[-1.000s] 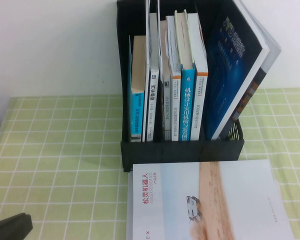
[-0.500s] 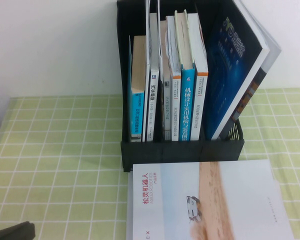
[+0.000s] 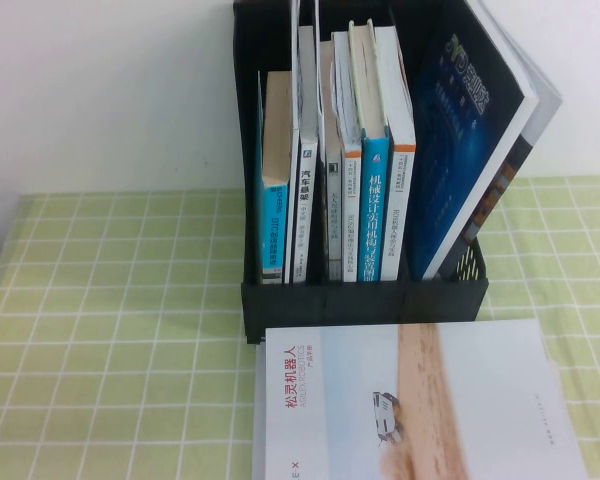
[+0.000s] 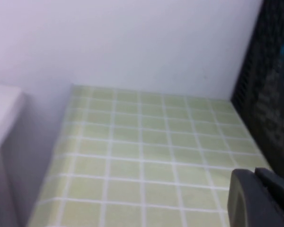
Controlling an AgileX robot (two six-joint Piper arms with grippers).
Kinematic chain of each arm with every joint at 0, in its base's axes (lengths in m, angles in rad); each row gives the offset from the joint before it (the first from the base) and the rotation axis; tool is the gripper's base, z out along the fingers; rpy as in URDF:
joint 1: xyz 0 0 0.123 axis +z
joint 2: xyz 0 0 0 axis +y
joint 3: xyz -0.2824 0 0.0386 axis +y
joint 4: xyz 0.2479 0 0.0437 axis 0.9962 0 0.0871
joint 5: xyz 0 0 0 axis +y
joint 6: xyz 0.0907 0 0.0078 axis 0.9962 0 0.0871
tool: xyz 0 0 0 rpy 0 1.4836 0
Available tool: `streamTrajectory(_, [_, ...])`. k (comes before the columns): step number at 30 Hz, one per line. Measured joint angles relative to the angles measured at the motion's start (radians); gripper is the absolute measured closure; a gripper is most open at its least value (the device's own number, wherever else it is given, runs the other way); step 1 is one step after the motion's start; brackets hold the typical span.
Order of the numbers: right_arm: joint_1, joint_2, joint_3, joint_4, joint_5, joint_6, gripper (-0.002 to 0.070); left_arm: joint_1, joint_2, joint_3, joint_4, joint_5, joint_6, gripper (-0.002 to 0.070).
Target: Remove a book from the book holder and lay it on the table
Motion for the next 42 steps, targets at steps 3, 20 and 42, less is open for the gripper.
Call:
streamTrajectory(3, [0.0, 0.0, 0.0, 0.002, 0.0, 0.0, 0.0678, 0.061, -0.094, 0.063, 0.0, 0.011, 0.046, 0.0677])
streamTrajectory(20, [0.0, 0.0, 0.0, 0.004, 0.002, 0.0, 0.0678, 0.121, -0.185, 0.124, -0.073, 0.174, 0.08, 0.0677])
streamTrajectory(42, [-0.406, -0.195, 0.002, 0.118, -0.026, 0.021, 0.0678, 0.121, -0.185, 0.124, -0.078, 0.174, 0.082, 0.0678])
